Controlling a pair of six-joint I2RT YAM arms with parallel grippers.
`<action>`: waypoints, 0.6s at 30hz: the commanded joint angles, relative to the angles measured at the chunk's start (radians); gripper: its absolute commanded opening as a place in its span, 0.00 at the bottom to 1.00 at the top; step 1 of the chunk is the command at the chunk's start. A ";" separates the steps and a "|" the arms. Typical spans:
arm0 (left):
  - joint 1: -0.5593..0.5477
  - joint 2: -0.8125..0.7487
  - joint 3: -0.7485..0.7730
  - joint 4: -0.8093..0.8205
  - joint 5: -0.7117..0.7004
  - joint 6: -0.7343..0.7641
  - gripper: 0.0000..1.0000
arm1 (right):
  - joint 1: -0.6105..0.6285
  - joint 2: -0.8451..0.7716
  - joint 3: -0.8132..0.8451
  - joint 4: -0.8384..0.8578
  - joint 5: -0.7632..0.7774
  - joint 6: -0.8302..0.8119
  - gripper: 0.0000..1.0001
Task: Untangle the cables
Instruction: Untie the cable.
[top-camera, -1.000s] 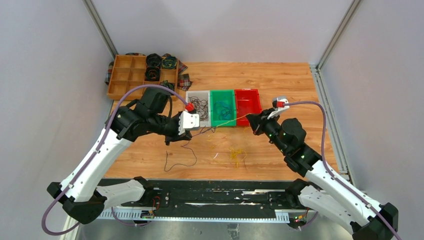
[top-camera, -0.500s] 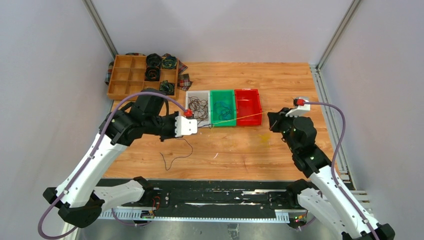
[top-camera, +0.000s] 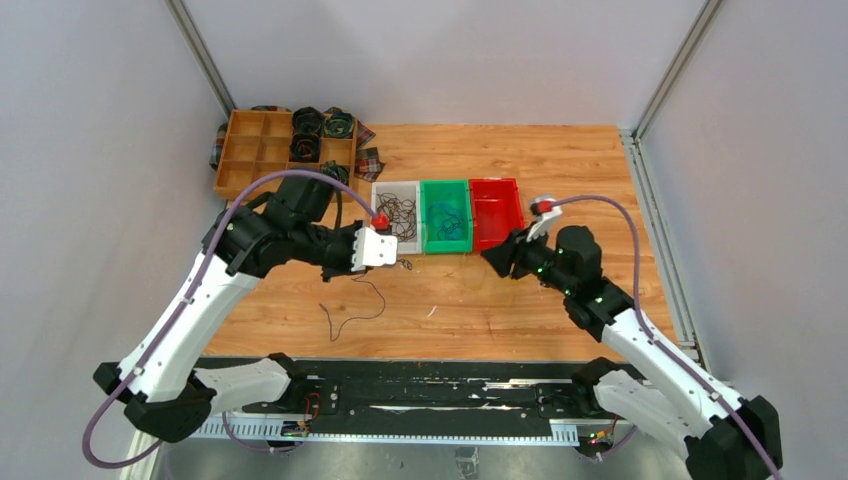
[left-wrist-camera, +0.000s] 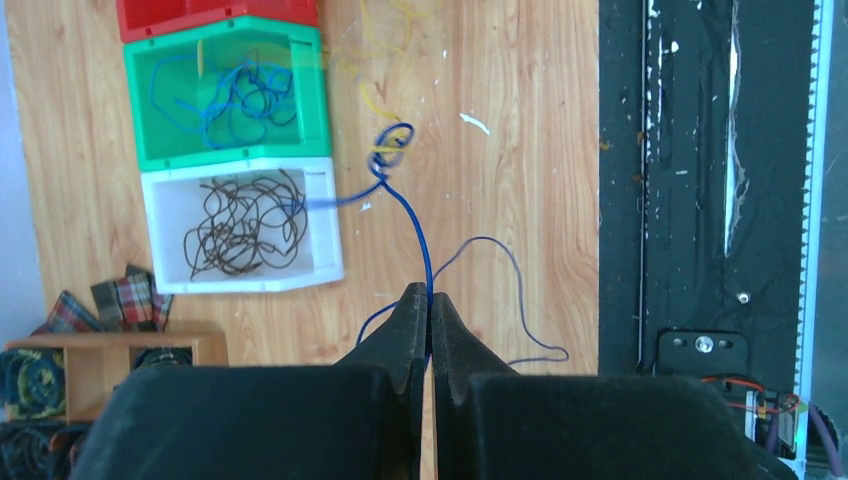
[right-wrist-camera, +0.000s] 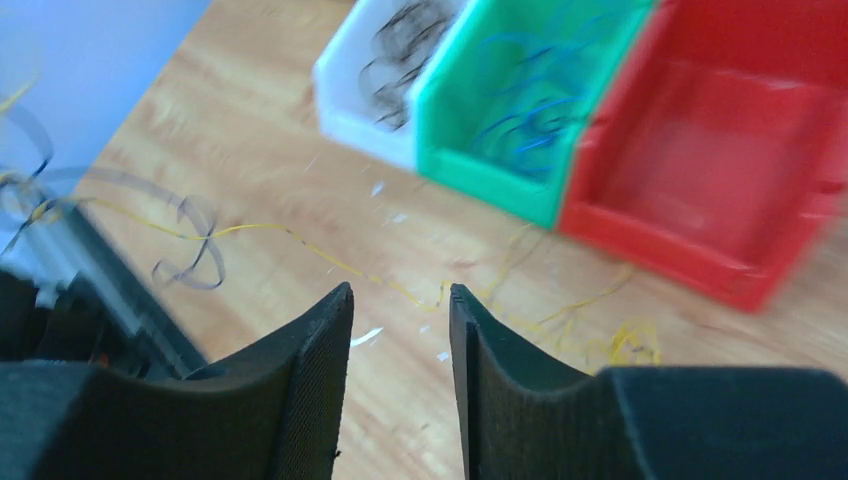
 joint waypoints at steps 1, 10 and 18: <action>0.000 0.070 0.065 -0.003 0.073 0.012 0.01 | 0.165 0.030 -0.015 0.027 -0.043 -0.090 0.43; 0.000 0.087 0.095 -0.005 0.080 0.035 0.01 | 0.263 0.003 0.074 0.122 -0.041 -0.137 0.46; 0.000 0.089 0.078 -0.006 0.088 0.030 0.01 | 0.376 0.141 0.227 0.241 -0.022 -0.063 0.46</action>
